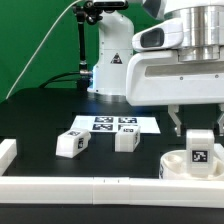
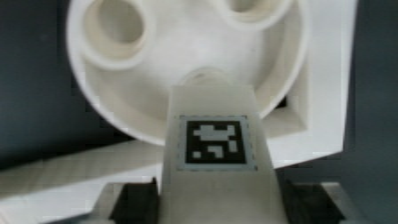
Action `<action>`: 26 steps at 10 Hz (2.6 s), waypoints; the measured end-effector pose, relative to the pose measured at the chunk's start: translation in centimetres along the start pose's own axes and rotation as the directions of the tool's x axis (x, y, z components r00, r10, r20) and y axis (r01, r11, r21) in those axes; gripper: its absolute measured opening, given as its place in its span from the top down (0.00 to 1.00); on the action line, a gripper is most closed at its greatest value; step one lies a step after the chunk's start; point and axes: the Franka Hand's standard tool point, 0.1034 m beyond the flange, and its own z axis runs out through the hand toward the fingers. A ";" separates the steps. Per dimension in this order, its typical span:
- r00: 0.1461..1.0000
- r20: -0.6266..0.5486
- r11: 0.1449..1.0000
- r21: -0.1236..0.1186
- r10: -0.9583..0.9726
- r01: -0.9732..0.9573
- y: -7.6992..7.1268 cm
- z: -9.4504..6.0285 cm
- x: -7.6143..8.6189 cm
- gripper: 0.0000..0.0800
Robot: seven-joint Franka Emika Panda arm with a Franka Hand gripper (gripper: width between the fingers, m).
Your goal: Assemble stool
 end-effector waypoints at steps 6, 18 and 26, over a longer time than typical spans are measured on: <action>0.825 0.035 0.825 0.017 0.564 -0.565 -1.0 0.2 -0.8 0.58; 0.886 0.085 0.887 0.038 0.455 -0.460 -1.7 -2.3 -0.9 0.19; 0.943 0.054 0.944 0.052 -0.328 0.325 -2.2 -2.6 -0.6 0.19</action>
Offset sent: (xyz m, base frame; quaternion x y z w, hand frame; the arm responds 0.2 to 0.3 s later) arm 0.0025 0.0104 -0.0047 0.0128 -0.0098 0.2900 0.9569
